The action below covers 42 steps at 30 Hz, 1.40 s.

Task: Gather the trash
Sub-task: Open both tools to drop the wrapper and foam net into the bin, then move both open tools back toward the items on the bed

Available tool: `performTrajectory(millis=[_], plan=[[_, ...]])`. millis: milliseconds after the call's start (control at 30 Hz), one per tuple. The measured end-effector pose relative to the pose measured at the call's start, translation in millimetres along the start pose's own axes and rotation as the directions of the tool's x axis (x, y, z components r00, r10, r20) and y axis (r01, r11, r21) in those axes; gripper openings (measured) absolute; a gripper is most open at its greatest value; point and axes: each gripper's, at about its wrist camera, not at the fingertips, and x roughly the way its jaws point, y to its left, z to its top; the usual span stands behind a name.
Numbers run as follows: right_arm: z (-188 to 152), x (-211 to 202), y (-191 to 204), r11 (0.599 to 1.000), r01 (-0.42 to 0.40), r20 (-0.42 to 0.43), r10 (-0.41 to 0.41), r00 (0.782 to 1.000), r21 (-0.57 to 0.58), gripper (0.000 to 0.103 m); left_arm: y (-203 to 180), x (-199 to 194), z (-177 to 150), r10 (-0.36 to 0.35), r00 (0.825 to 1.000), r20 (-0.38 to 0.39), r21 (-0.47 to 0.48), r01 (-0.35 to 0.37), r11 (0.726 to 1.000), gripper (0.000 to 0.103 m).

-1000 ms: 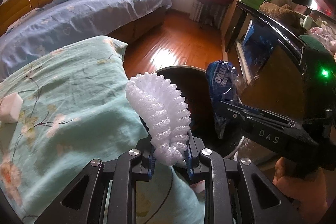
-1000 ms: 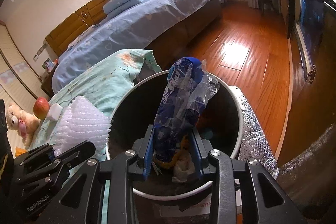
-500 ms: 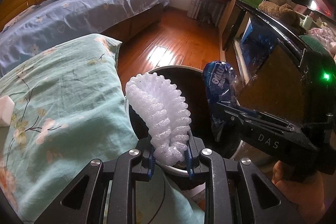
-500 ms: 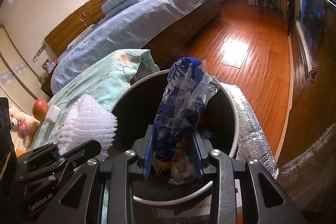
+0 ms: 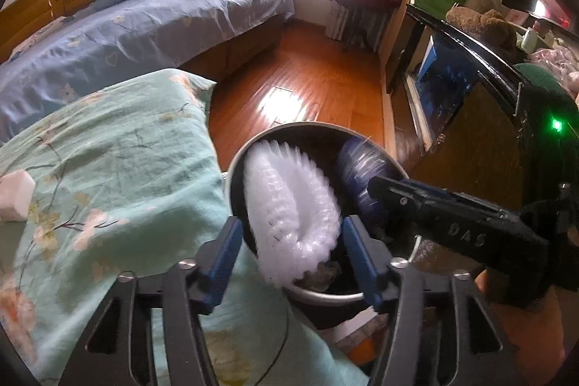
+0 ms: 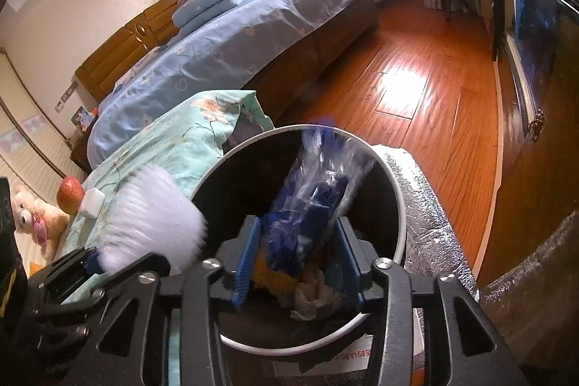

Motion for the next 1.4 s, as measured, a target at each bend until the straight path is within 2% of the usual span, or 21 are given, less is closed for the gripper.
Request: performTrajectory(millis=[33,67,400,800,1067,1233,1400], plan=[[0,-1,0,1.000,-0.002,0.005,0.002,1.000,0.004,0.061,2,-1,-2,0.001,1.000,-0.003,-0.005,-0.001,1.000,0.064],[0,-2,0,1.000,-0.004,0.011,0.004,1.000,0.008,0.064,4,-3,-5,0.000,1.000,-0.005,-0.013,0.000,1.000,0.064],[-9,-14,20,0.999,-0.047,0.038,0.047,0.998,-0.002,0.070,33,-38,-39,0.037,0.999,0.001,-0.080,-0.036,0.996,0.064],[-41,-12,101,0.977,-0.186,0.019,0.189,0.982,-0.107,0.075,85,-115,-101,0.154,0.988,0.022,-0.178,-0.148,0.973,0.064],[-68,0,165,0.941,-0.269,-0.053,0.264,0.963,-0.207,0.077,122,-173,-142,0.260,0.965,0.033,-0.242,-0.244,0.939,0.064],[-81,6,201,0.912,-0.308,-0.094,0.293,0.952,-0.272,0.078,144,-212,-170,0.340,0.940,0.024,-0.277,-0.321,0.906,0.067],[-87,14,227,0.888,-0.337,-0.127,0.312,0.941,-0.314,0.079,169,-247,-196,0.414,0.910,0.003,-0.327,-0.390,0.861,0.067]])
